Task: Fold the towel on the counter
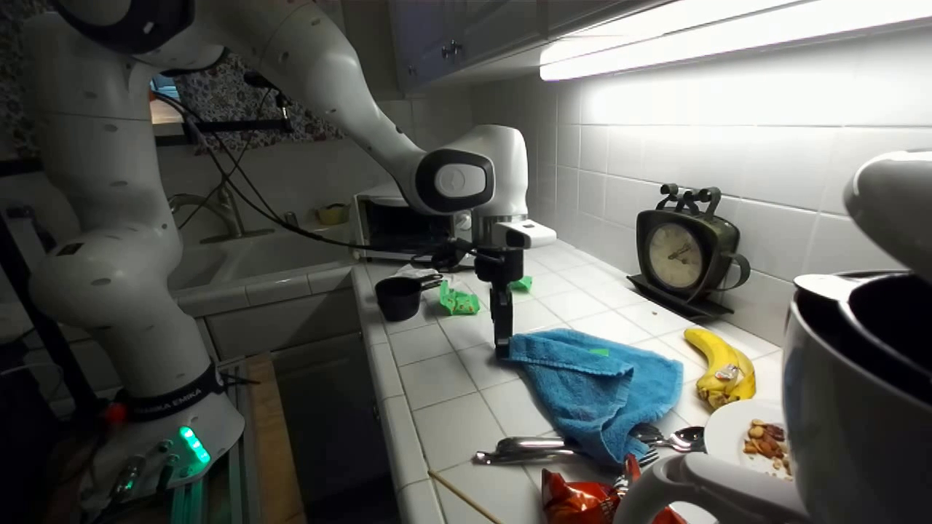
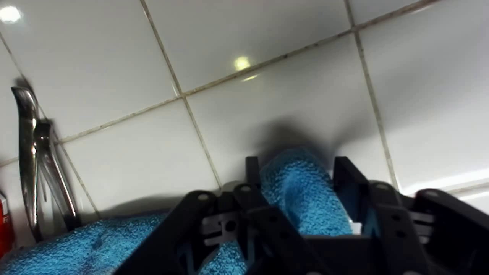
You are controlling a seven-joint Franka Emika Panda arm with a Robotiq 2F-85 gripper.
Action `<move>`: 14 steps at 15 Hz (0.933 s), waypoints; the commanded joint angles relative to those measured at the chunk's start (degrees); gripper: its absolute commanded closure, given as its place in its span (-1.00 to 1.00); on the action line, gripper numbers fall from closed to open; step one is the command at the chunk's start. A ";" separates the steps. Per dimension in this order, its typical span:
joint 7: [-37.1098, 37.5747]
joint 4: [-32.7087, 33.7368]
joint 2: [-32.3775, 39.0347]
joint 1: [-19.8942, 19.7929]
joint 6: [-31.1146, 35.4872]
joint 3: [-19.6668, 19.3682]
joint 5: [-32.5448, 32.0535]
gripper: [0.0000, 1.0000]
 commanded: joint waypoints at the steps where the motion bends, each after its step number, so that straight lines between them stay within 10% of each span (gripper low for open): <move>1: 2.01 -0.41 0.94 0.88 2.98 -0.69 -1.60 0.53; 5: 2.57 -1.79 -2.42 1.15 5.36 -1.34 -2.63 0.96; 14: 13.21 -0.57 -9.37 -1.34 6.14 -4.85 -21.34 0.90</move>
